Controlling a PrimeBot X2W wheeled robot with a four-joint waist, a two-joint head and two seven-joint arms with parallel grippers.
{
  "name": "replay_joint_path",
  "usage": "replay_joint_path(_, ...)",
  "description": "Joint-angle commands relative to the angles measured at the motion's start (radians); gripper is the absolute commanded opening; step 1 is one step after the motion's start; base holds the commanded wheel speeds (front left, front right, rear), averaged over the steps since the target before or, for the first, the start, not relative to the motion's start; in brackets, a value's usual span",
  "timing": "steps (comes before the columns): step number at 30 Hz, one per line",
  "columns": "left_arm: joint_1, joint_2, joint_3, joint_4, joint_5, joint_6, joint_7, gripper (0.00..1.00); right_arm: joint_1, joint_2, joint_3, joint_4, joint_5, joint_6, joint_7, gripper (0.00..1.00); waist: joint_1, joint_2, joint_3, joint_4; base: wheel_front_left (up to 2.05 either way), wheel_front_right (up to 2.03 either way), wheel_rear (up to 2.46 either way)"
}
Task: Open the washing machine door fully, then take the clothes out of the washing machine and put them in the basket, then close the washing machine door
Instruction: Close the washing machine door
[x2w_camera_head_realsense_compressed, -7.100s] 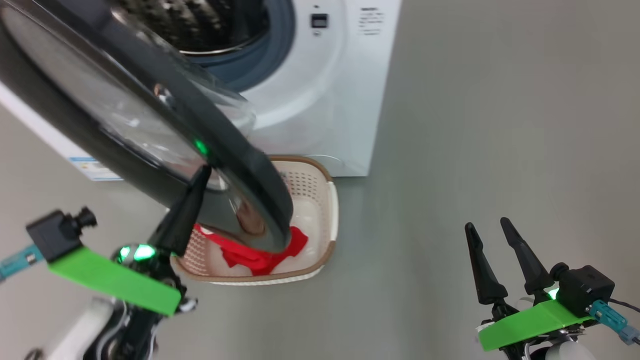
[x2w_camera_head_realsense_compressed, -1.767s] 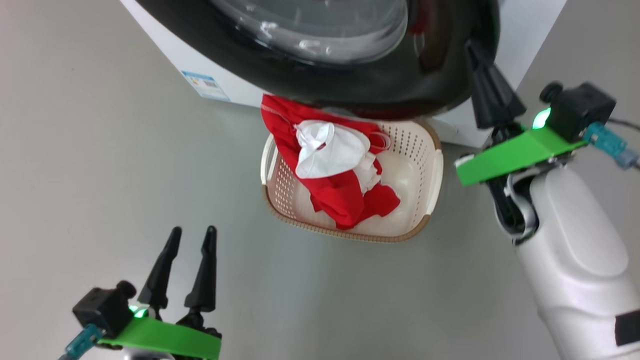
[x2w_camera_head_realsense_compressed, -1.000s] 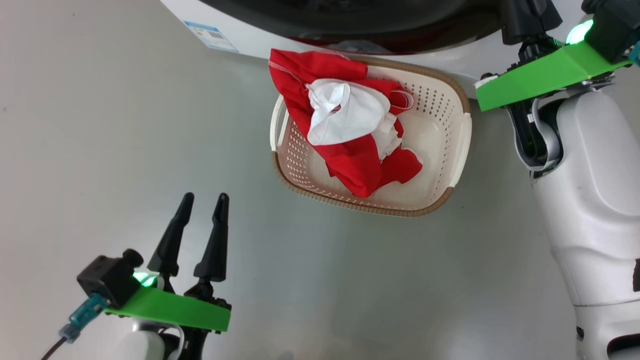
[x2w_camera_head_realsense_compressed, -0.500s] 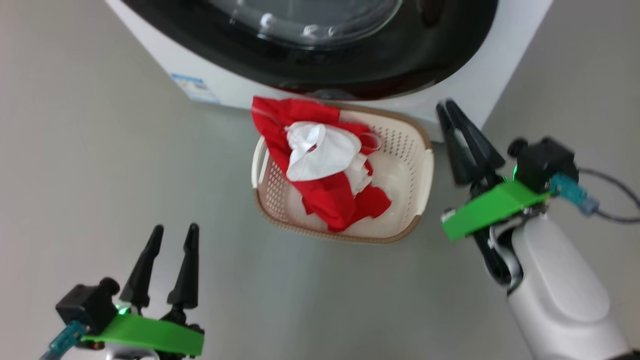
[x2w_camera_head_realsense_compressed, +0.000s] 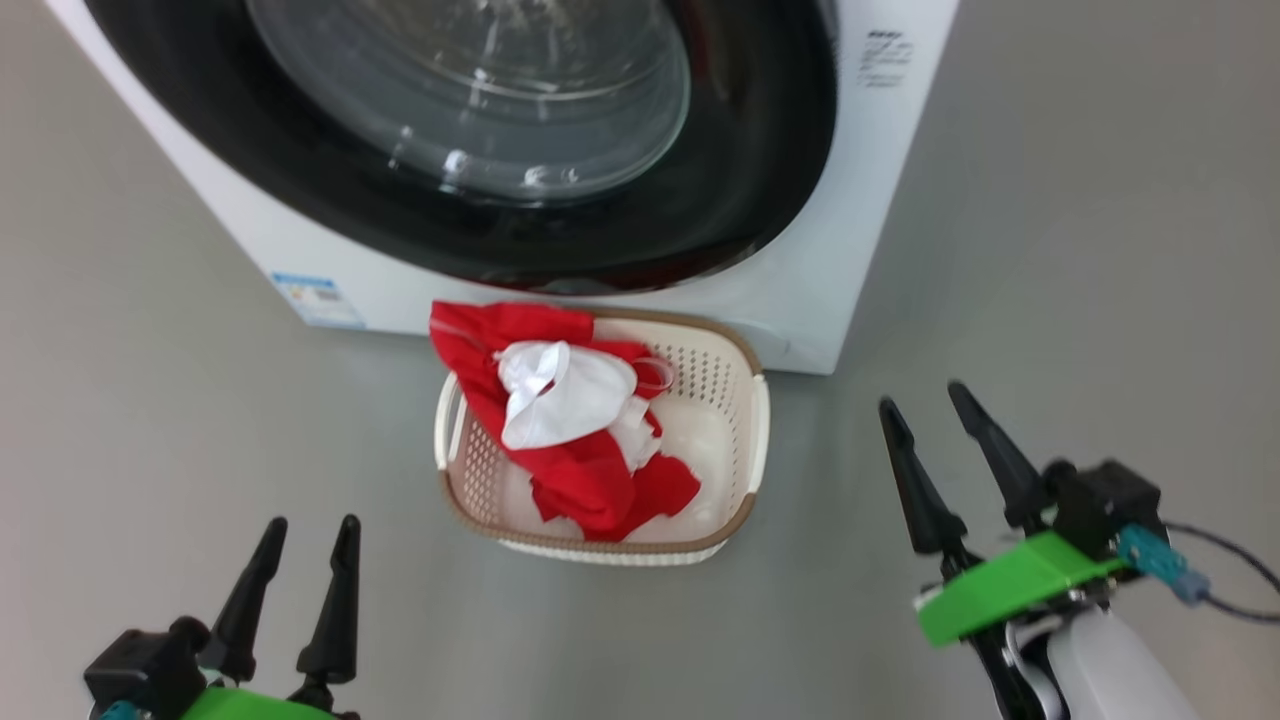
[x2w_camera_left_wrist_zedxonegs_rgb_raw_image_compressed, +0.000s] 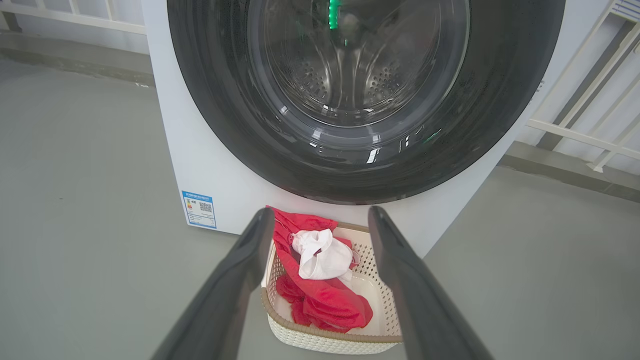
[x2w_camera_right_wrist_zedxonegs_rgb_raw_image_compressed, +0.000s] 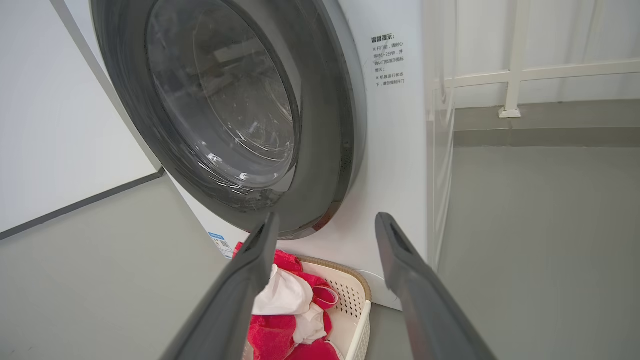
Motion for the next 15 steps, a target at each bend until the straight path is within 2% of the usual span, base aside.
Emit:
replay_joint_path(1,0.008,0.032,0.044,-0.026,0.010,-0.002,-0.005,1.00,0.032,0.009,0.012,-0.035,0.003,-0.001,-0.006,1.00,0.0000,0.0000,-0.060,-0.055,0.00,0.00,0.00)
replay_joint_path(15,0.097,0.045,0.060,-0.093,0.022,-0.002,-0.005,1.00,0.234,0.009,-0.089,-0.106,0.009,-0.001,-0.006,1.00,0.0000,0.0000,-0.133,-0.135,0.00,0.00,0.00)
